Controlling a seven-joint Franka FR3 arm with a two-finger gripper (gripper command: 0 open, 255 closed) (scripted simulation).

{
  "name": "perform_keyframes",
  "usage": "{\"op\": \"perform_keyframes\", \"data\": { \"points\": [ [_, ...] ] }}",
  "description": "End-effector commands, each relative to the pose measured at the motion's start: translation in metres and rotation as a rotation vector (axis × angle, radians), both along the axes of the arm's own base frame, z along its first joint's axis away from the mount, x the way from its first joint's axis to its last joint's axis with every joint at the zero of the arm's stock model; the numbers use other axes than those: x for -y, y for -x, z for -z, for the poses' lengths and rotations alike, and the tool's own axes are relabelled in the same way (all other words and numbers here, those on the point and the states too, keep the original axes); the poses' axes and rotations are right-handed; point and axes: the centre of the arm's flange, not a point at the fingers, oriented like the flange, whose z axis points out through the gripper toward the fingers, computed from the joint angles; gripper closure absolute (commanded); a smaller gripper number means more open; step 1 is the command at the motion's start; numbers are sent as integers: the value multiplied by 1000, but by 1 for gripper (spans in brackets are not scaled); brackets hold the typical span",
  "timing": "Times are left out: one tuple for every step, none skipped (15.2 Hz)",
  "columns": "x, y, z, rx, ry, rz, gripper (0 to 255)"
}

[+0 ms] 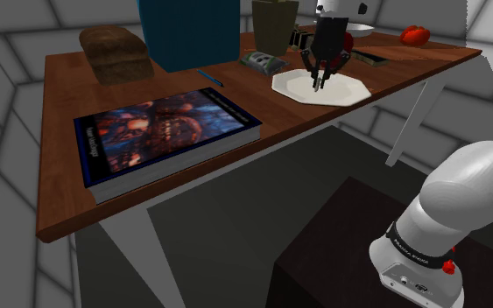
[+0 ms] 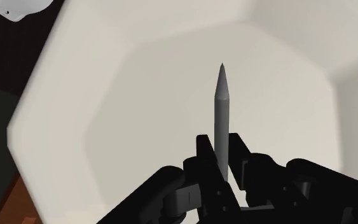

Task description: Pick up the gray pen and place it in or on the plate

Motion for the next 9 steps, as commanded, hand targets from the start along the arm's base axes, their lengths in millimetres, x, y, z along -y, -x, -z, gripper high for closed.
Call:
{"op": "perform_keyframes", "data": {
  "points": [
    [0, 0, 0, 0, 0, 0, 255],
    [0, 0, 0, 0, 0, 0, 255],
    [0, 0, 0, 0, 0, 0, 0],
    [0, 0, 0, 0, 0, 0, 0],
    [0, 0, 0, 0, 0, 0, 0],
    [0, 0, 0, 0, 0, 0, 0],
    [0, 0, 0, 0, 0, 0, 0],
    [0, 0, 0, 0, 0, 0, 0],
    [1, -1, -13, 0, 0, 0, 0]
  ]
}}
